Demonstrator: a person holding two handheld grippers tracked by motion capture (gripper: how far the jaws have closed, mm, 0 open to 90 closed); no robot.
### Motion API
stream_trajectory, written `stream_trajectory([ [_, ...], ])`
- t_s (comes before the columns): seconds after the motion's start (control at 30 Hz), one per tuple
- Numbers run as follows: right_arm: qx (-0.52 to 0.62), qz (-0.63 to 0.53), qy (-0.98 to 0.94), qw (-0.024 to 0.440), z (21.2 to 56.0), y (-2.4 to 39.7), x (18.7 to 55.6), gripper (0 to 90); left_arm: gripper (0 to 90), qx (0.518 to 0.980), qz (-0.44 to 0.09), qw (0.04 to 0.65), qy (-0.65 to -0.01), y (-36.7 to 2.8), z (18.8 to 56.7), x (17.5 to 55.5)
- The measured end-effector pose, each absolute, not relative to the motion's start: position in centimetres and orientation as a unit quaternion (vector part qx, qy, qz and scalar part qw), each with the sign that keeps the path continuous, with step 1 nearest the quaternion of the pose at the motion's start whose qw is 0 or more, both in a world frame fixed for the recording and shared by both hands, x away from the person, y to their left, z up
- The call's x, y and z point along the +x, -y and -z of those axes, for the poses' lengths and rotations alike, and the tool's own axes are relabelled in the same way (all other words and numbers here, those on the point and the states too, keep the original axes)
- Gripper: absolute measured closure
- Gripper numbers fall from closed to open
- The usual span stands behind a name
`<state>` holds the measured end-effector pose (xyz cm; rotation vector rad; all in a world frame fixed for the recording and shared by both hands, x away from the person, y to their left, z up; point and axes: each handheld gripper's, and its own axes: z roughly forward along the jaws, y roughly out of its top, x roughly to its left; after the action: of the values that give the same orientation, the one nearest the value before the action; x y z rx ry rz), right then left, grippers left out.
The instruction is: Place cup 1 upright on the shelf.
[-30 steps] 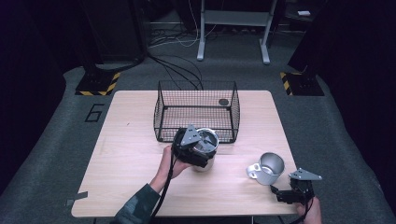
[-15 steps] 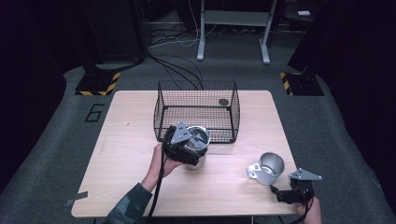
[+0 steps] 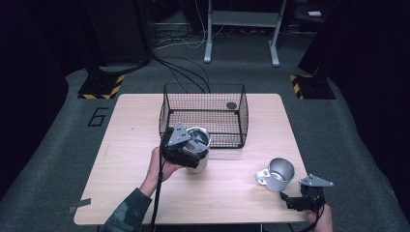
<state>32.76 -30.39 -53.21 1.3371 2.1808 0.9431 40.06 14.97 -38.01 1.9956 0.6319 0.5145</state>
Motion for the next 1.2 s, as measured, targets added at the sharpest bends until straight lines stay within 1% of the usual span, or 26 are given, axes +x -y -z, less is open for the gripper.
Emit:
stream_trajectory([
  [0.63, 0.479, -0.339, -0.783, 0.206, 53.2, 30.4, 32.8, 0.0, 3.9, 0.807, -0.217, 0.484, -0.26, -16.9, 35.1, 40.4],
  [1.07, 0.474, -0.339, -0.786, 0.209, 53.2, 30.5, 32.8, 0.0, 3.9, 0.807, -0.224, 0.483, -0.255, -17.2, 33.1, 40.8],
  [1.2, 0.474, -0.339, -0.786, 0.209, 53.2, 30.5, 32.8, 0.0, 3.9, 0.805, -0.234, 0.48, -0.258, -17.3, 32.3, 41.0],
])
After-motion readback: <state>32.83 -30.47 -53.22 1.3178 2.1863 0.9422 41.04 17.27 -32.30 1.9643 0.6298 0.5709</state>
